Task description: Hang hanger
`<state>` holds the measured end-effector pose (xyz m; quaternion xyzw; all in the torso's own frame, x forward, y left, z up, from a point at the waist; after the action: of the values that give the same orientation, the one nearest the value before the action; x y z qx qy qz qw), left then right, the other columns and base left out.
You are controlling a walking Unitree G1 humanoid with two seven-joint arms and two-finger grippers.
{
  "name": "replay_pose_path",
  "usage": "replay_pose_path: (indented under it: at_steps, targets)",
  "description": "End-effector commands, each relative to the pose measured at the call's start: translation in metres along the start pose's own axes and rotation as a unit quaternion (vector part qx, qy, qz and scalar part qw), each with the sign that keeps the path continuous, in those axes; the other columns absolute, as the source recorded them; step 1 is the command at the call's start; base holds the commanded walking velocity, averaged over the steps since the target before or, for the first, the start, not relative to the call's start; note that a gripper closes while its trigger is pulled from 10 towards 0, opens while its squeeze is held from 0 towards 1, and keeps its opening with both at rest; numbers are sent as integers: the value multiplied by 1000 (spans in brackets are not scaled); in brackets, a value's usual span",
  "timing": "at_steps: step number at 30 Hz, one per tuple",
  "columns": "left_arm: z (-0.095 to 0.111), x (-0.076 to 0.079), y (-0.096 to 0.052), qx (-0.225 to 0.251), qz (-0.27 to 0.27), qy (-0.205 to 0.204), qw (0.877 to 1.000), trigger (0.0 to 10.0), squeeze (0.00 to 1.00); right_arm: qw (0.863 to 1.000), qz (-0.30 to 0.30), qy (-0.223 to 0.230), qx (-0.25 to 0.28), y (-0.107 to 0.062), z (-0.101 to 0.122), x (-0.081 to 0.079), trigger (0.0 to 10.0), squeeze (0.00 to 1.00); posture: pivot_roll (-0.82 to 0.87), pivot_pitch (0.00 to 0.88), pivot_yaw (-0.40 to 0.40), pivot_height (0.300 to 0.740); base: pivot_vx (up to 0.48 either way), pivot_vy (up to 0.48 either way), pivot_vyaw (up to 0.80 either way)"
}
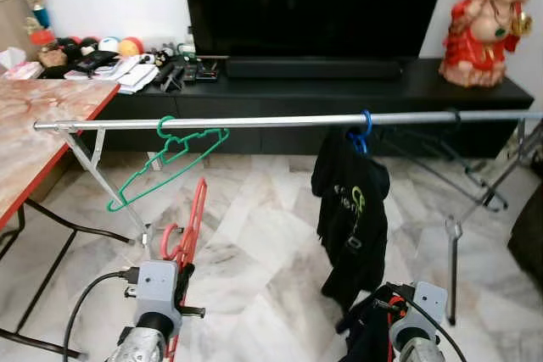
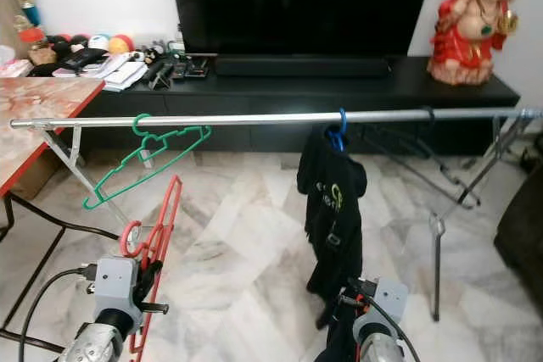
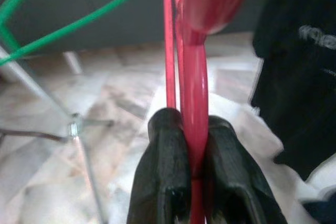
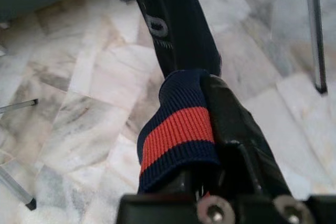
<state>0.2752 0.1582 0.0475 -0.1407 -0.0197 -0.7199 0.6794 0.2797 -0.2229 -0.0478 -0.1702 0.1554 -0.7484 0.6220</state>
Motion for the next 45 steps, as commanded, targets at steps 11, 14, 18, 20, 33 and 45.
replay_pose_path:
  at_steps: [11, 14, 18, 20, 33, 45]
  targets:
    - [2, -6, -1, -6, 1, 13, 1000, 10000, 0, 1000, 10, 3, 14, 3, 9, -10, 10000, 0, 22, 30, 7, 740, 0, 252, 0]
    - [1, -4, -1, -9, -2, 13, 1000, 10000, 0, 1000, 11, 3, 15, 4, 10, -11, 10000, 0, 22, 30, 6, 740, 0, 0, 0]
    - [0, -3, -1, -9, -5, 14, 1000, 10000, 0, 1000, 11, 4, 16, 4, 10, -11, 10000, 0, 23, 32, 8, 740, 0, 0, 0]
    - [1, -3, -2, -9, -6, 14, 1000, 10000, 0, 1000, 12, 4, 16, 4, 10, -12, 10000, 0, 24, 33, 8, 740, 0, 0, 0]
    - [2, -1, -2, -6, -12, 15, 1000, 10000, 0, 1000, 12, 5, 16, 4, 10, -13, 10000, 0, 26, 34, 10, 740, 0, 0, 0]
    - [2, 1, -1, -11, -21, 36, 999, 10000, 0, 1000, 13, 5, 17, 4, 10, -14, 10000, 0, 27, 35, 12, 740, 0, -158, 0]
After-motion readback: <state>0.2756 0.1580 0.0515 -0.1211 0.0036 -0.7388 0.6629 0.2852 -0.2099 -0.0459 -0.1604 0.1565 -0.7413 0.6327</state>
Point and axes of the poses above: a point about 5 cm out from each wrist's last joint towards the gripper, its own y axis pointing out of the wrist towards the gripper, its own z axis along the axis of the wrist's last joint, x = y × z, the point moved 4 cm from there along y, pointing out of the wrist towards the gripper, and after that the axes turned 14 degrees about -y, right-handed, at the moved point
